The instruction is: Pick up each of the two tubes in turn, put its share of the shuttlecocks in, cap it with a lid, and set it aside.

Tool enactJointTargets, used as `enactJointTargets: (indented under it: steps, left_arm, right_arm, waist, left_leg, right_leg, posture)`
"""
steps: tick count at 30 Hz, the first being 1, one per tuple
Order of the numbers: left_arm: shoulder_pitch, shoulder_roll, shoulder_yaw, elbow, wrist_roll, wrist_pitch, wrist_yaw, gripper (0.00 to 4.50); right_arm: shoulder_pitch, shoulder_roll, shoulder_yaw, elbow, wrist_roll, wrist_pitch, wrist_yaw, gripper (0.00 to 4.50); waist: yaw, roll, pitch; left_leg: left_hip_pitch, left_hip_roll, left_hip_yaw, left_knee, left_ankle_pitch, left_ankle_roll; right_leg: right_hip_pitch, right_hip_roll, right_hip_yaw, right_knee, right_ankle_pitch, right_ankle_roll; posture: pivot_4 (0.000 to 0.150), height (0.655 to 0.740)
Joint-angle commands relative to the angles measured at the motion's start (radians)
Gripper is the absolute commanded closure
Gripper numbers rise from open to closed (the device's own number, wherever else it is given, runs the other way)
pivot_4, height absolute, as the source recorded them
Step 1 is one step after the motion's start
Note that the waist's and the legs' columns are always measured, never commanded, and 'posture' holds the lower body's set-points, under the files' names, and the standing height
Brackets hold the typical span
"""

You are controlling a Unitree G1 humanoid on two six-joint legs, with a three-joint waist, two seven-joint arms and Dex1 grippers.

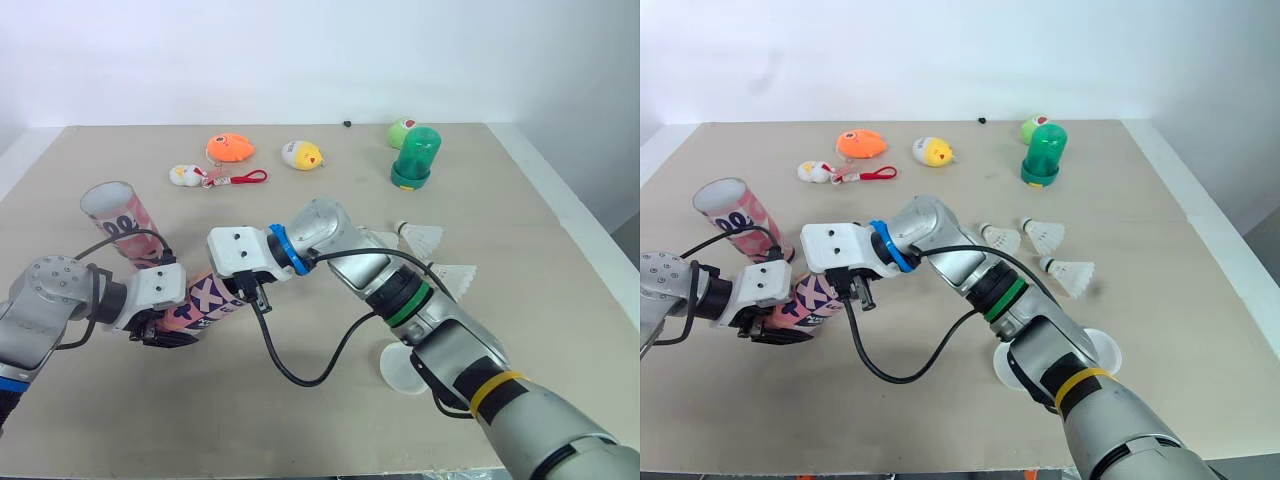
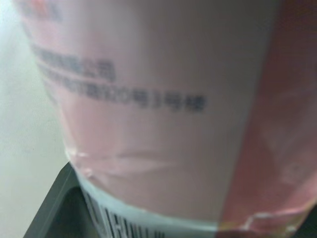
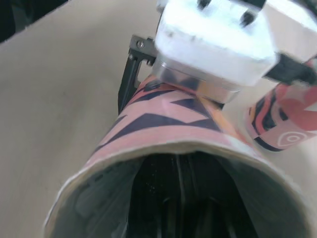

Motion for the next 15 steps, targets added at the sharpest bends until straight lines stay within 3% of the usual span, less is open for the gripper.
enactJointTargets:
  steps: [1, 9, 15]
  left_arm:
    - [0.003, -0.011, -0.017, -0.022, 0.001, 0.012, 0.012, 1.43]
    - [0.010, -0.035, 0.010, -0.037, -0.024, -0.005, 0.030, 1.43]
    - [-0.051, -0.117, 0.080, -0.092, -0.153, 0.059, 0.055, 1.43]
  right_arm:
    - [-0.018, 0.028, -0.023, -0.044, 0.005, -0.028, 0.016, 4.35]
    - [0.007, -0.166, -0.189, -0.288, 0.147, 0.132, 0.123, 4.35]
    - [0.089, -0.372, -0.326, -0.479, 0.261, 0.297, 0.156, 4.35]
  waist:
    - [0.000, 0.000, 0.000]
    - [0.003, 0.000, 0.000]
    - [0.000, -0.003, 0.001]
  left_leg:
    - [0.000, 0.000, 0.000, 0.000, 0.000, 0.000]
    - [-0.001, -0.001, -0.001, 0.000, 0.000, 0.000]
    - [-0.001, -0.001, -0.001, 0.000, 0.000, 0.000]
  right_leg:
    - [0.000, 0.000, 0.000, 0.000, 0.000, 0.000]
    - [0.000, -0.002, 0.000, 0.000, -0.001, 0.001]
    - [0.000, -0.002, -0.001, 0.000, -0.001, 0.001]
  posture:
    - [0.150, 0.7400]
    - [0.150, 0.7400]
    - [0.150, 0.7400]
